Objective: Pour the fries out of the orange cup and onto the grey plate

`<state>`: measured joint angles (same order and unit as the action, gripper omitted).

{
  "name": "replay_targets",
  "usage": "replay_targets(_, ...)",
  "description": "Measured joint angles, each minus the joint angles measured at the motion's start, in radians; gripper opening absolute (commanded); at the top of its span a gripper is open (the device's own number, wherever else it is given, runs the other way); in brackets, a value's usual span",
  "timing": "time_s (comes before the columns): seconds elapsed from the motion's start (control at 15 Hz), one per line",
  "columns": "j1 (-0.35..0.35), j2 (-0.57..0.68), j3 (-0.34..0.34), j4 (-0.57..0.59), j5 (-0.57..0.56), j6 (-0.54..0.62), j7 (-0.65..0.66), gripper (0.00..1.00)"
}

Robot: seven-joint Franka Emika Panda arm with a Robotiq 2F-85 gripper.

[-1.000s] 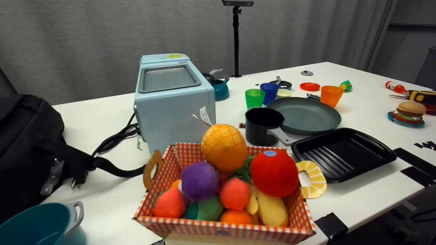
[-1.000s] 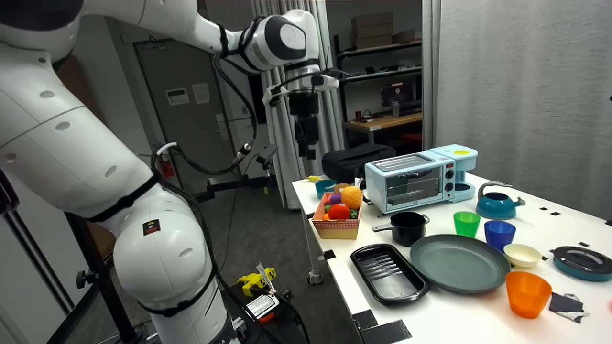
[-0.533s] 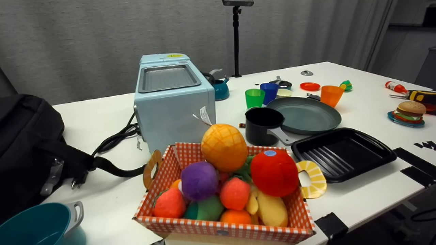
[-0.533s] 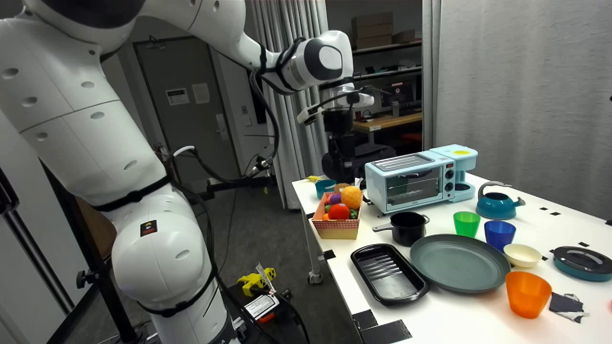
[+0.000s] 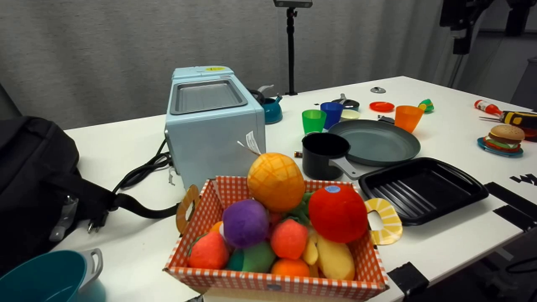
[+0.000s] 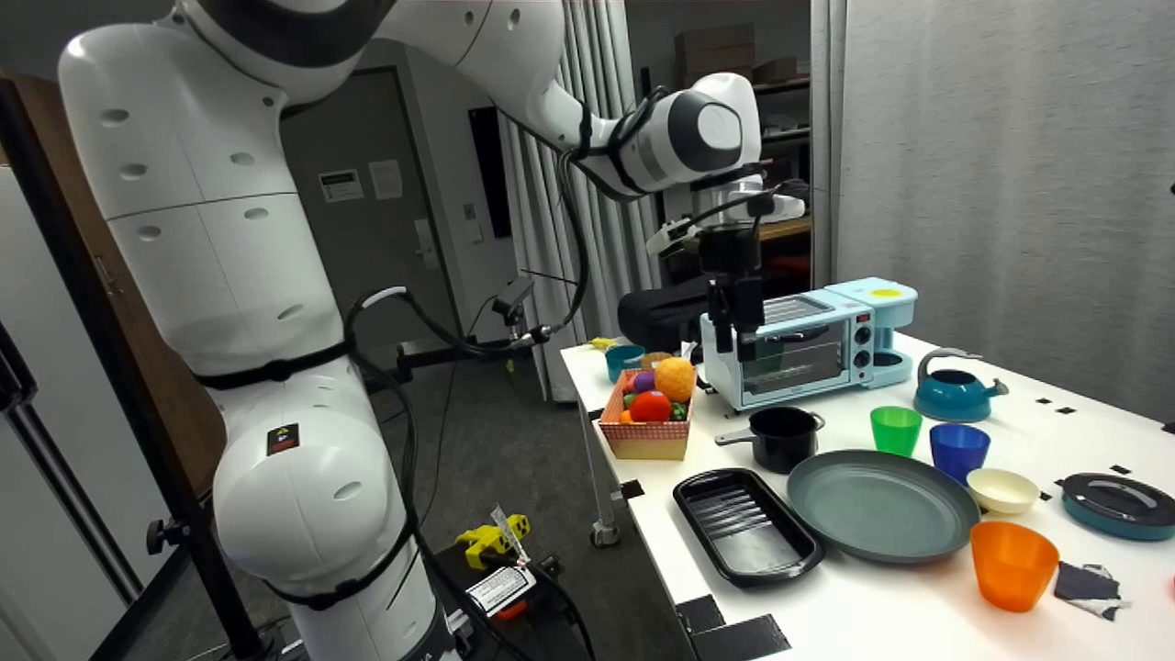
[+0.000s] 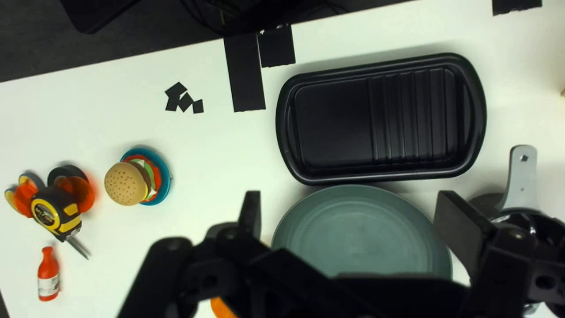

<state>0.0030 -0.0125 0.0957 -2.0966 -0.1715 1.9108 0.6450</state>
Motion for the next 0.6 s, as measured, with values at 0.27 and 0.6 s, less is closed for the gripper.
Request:
replay_targets(0.27,-0.002,0.06,-0.06,0.059,-0.046,0.002,0.034,1.0)
replay_targets(0.6,-0.003,0.078,-0.091,0.088,-0.059,0.002,0.048,1.0)
